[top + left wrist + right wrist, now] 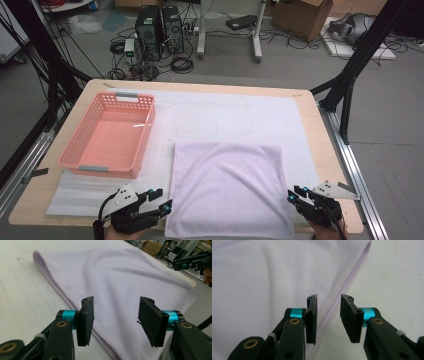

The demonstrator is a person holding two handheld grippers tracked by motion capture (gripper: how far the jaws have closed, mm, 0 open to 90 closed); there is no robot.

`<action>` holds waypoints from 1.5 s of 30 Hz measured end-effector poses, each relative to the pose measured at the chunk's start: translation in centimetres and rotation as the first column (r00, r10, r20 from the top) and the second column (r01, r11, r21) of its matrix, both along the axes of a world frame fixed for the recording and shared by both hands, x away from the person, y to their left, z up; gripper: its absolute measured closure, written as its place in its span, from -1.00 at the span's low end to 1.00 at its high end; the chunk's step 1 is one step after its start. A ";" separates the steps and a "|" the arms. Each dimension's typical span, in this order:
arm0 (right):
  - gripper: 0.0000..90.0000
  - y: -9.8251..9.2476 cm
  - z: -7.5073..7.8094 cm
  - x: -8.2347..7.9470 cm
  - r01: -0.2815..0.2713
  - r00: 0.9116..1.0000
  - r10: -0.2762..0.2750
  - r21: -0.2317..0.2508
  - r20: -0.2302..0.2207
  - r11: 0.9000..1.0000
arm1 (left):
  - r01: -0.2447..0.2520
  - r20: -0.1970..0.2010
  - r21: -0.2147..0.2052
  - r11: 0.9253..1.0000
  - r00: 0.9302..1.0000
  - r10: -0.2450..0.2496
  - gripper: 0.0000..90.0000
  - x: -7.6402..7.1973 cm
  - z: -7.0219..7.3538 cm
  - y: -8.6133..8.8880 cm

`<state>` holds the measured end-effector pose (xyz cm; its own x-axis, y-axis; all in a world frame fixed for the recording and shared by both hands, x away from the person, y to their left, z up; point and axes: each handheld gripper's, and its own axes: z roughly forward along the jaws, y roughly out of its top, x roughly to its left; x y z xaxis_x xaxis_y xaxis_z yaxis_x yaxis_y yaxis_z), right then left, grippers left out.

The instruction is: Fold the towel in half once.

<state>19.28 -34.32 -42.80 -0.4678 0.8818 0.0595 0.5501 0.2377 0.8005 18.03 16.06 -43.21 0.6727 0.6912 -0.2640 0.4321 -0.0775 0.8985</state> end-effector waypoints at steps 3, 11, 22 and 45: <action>0.55 0.0 -0.4 1.4 0.019 0.999 -0.019 0.009 -0.027 1.000 | -0.013 0.012 0.008 1.000 1.000 0.013 0.02 1.0 0.3 -0.3; 0.71 0.6 -1.3 5.9 0.030 0.997 -0.028 0.034 -0.076 0.999 | -0.050 -0.005 0.013 0.999 0.999 0.050 0.00 5.9 0.3 -2.0; 0.99 -2.1 -1.3 6.8 0.039 0.991 -0.040 -0.005 -0.129 0.999 | -0.097 -0.024 0.047 0.994 0.995 0.099 -0.02 11.8 -0.4 -3.3; 0.27 0.1 -1.9 15.4 0.077 0.992 -0.077 0.003 -0.101 0.997 | -0.234 -0.138 0.226 0.946 0.953 0.269 0.55 18.1 -2.1 -4.2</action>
